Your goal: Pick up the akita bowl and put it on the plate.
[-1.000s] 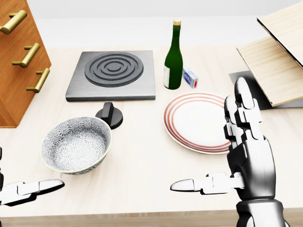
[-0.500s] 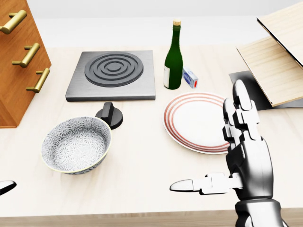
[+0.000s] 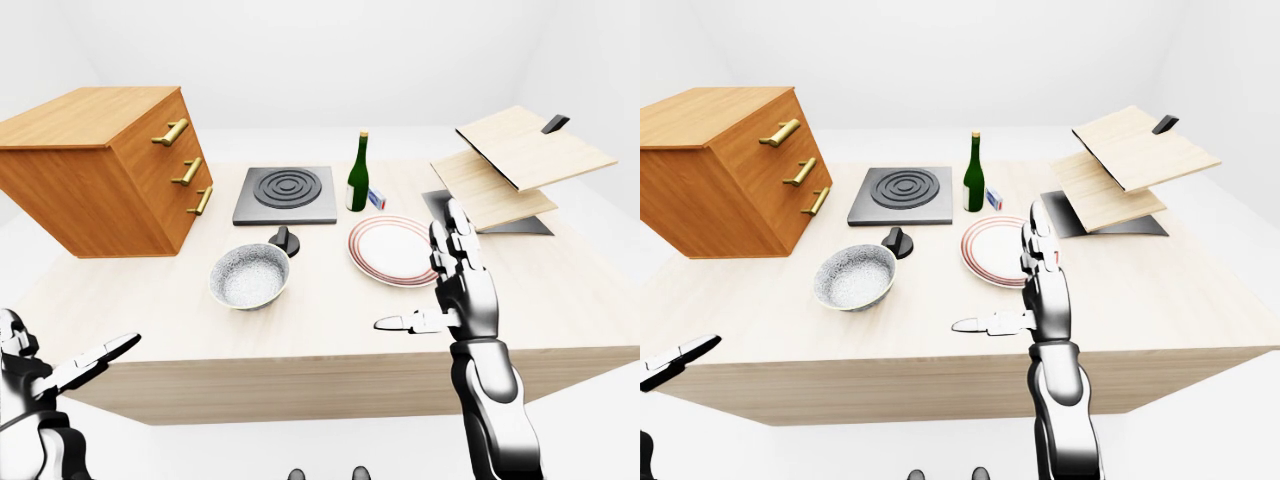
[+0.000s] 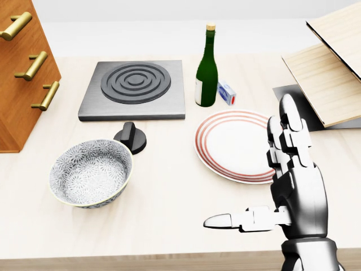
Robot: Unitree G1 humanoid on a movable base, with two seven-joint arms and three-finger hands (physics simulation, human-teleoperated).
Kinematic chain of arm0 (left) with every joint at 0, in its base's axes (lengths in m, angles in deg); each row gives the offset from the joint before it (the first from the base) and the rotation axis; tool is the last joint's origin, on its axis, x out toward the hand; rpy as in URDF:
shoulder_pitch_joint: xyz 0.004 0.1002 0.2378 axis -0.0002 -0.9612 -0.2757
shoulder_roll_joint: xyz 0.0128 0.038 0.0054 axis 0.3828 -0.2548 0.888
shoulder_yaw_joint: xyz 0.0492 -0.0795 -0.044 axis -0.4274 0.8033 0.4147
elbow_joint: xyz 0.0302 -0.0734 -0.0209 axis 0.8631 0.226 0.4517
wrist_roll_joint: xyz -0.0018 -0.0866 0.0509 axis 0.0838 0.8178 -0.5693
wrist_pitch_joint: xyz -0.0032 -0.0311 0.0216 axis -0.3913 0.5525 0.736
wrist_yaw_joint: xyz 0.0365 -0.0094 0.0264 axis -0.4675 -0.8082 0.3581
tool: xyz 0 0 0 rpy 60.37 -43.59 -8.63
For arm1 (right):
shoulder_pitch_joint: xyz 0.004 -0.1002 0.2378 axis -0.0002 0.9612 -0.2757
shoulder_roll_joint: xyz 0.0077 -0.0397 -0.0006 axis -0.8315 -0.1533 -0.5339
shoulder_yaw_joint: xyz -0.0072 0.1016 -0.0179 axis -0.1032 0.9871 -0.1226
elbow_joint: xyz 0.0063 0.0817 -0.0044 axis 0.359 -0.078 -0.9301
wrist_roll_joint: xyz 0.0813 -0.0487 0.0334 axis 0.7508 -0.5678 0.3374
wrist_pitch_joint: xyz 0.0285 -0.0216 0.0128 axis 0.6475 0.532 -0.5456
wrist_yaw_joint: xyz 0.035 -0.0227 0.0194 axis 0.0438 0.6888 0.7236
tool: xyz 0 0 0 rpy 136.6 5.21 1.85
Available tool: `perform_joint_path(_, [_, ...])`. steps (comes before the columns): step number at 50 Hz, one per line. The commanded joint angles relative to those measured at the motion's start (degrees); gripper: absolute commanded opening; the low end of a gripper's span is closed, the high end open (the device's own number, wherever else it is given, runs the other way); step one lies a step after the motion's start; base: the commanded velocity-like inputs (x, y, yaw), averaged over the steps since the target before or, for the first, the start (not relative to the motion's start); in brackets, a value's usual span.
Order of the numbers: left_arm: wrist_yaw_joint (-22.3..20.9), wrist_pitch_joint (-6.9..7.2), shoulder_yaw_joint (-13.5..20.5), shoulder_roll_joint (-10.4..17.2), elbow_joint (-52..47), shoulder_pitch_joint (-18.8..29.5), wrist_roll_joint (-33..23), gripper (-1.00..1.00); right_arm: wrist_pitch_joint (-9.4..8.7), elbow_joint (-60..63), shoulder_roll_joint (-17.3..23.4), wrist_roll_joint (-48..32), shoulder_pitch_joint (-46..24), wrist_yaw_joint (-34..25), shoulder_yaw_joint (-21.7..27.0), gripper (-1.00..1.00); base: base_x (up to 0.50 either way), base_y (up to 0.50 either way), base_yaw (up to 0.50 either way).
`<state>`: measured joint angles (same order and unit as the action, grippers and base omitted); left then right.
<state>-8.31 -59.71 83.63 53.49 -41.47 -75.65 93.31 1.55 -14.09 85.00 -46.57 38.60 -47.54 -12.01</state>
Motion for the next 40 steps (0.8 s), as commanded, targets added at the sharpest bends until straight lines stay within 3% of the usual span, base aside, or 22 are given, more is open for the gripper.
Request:
perform_joint_path(1, [1.1,0.01,3.1,0.4,1.8,-0.6,0.7,1.0,0.0,0.3,0.0,0.0,0.0,0.1,0.0,1.0,0.0,0.0,0.0])
perform_joint_path(5, [1.3,-1.45,2.9,1.1,4.8,-0.2,0.2,1.0,0.0,-1.8,0.1,0.1,-0.4,0.0,0.4,1.0,0.0,0.0,0.0])
perform_joint_path(8, [1.6,-4.12,2.7,2.1,9.0,0.3,0.2,1.0,0.0,-1.1,0.0,-0.1,-0.3,0.3,0.3,1.0,0.0,0.0,0.0])
perform_joint_path(11, [2.1,-5.16,2.4,2.8,11.2,0.3,0.3,1.0,0.0,-1.7,0.1,-0.4,-0.4,0.5,0.4,1.0,0.0,0.0,0.0])
perform_joint_path(19, [2.7,-4.88,2.1,2.9,11.2,-0.1,0.3,1.0,0.0,-1.9,-0.1,-1.2,-0.9,1.4,0.5,1.0,0.0,0.0,0.0])
perform_joint_path(26, [2.6,-2.18,2.4,1.7,7.3,-0.8,0.2,1.0,0.0,-1.1,-0.1,-1.1,-0.7,1.3,-0.1,1.0,0.0,0.0,0.0])
perform_joint_path(34, [2.3,-2.68,2.7,1.7,8.1,-0.6,0.2,1.0,0.0,-1.0,-0.3,0.2,-0.7,1.1,0.1,1.0,0.0,0.0,0.0])
perform_joint_path(40, [2.3,-2.3,2.7,1.6,7.5,-0.7,0.2,1.0,0.0,-1.5,-0.2,0.1,-0.9,1.7,0.2,1.0,0.0,0.0,0.0])
